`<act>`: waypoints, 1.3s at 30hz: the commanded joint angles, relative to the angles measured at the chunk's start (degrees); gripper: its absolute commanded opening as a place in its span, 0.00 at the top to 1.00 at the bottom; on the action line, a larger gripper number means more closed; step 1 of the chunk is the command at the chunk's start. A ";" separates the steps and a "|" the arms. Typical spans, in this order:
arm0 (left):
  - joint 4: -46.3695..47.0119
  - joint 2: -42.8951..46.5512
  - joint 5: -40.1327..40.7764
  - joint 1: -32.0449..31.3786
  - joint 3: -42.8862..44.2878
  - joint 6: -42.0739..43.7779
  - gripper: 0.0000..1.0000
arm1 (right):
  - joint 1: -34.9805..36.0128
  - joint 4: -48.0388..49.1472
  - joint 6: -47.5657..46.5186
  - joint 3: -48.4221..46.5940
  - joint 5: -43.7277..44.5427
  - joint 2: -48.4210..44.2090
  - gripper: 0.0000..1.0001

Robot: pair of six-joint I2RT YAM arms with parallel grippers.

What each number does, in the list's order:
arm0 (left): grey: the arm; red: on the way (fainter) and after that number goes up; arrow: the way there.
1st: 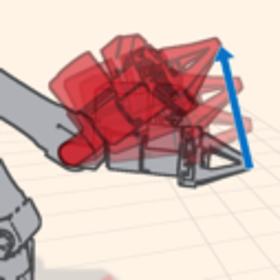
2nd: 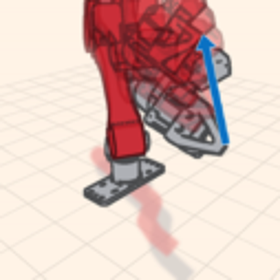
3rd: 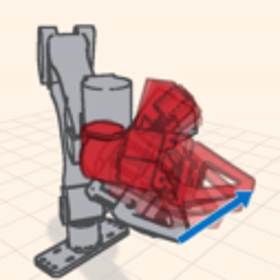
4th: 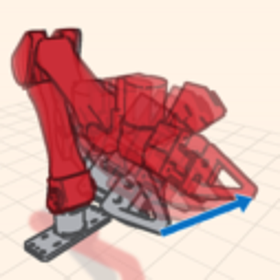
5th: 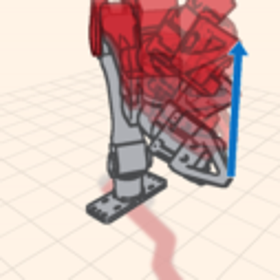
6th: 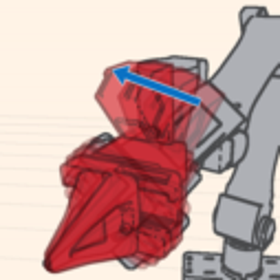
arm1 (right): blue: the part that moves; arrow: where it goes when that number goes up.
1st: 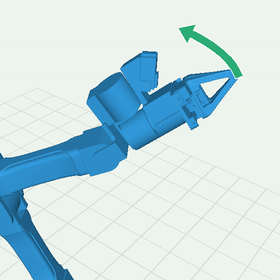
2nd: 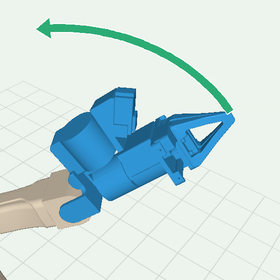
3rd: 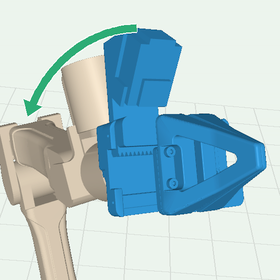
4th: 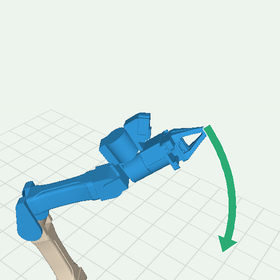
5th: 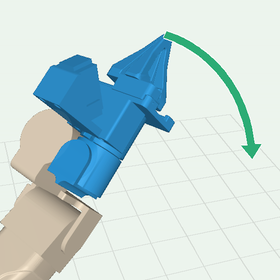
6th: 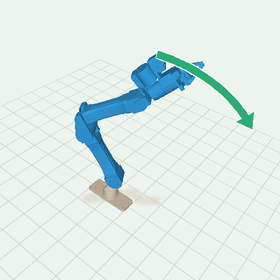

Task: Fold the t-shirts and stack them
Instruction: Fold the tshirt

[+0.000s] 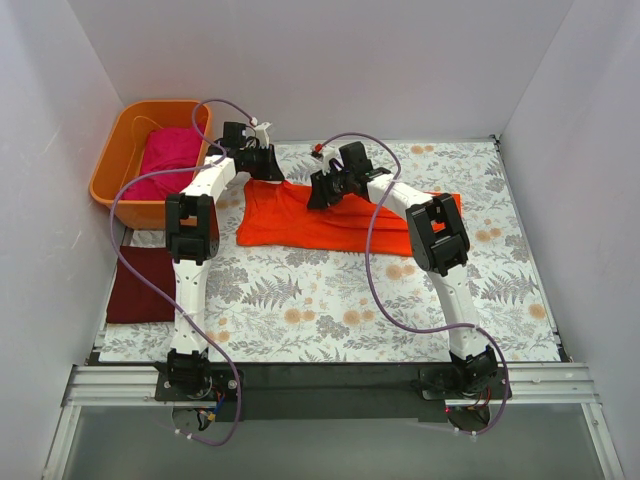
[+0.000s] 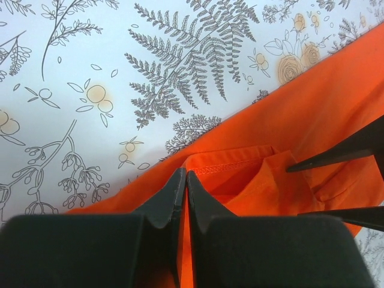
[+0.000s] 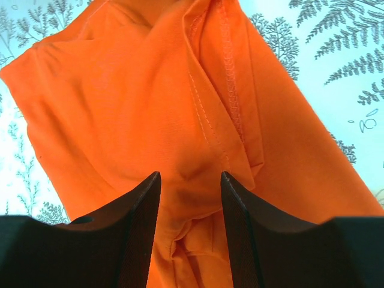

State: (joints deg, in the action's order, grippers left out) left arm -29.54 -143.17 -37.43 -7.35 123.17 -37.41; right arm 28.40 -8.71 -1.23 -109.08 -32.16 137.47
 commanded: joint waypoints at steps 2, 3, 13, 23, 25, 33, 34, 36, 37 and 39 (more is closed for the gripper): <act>0.19 2.19 0.69 -0.29 0.75 1.11 1.00 | -0.10 2.38 0.71 -0.96 1.93 0.26 0.48; 0.10 2.81 0.69 -0.29 0.40 1.28 1.00 | -0.10 2.47 0.71 -0.96 2.02 0.34 0.48; -0.96 15.37 -0.19 -0.38 -13.04 4.54 1.00 | -0.63 2.47 0.80 0.00 3.95 0.34 0.49; -0.70 24.08 0.69 -0.38 -27.62 5.24 1.00 | -0.72 2.47 0.80 0.44 5.00 0.34 0.50; -0.52 24.69 1.39 -0.47 -28.95 5.15 1.00 | -0.98 2.47 0.80 0.71 4.92 0.26 0.50; 0.18 23.65 6.13 -3.45 -34.84 5.42 1.00 | -1.51 2.56 2.90 1.85 1.68 -0.80 0.51; 0.18 23.29 6.66 -3.80 -34.84 4.89 1.00 | -1.51 2.56 2.99 1.85 0.97 -1.32 0.51; 0.19 22.24 7.81 -3.90 -34.85 2.87 1.00 | -1.60 2.56 3.17 2.20 -0.96 -1.94 0.51; 0.10 21.80 8.25 -3.90 -34.58 2.08 1.00 | -1.68 2.47 3.26 2.38 -1.67 -2.81 0.52; -1.30 21.10 9.82 -3.90 -33.53 1.55 0.98 | -2.12 2.47 3.34 3.16 -2.99 -3.96 0.53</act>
State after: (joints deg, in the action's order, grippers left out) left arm -30.11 -122.39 -30.85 -11.49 88.23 -34.44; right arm 26.92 -7.84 1.39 -106.80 -31.24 137.47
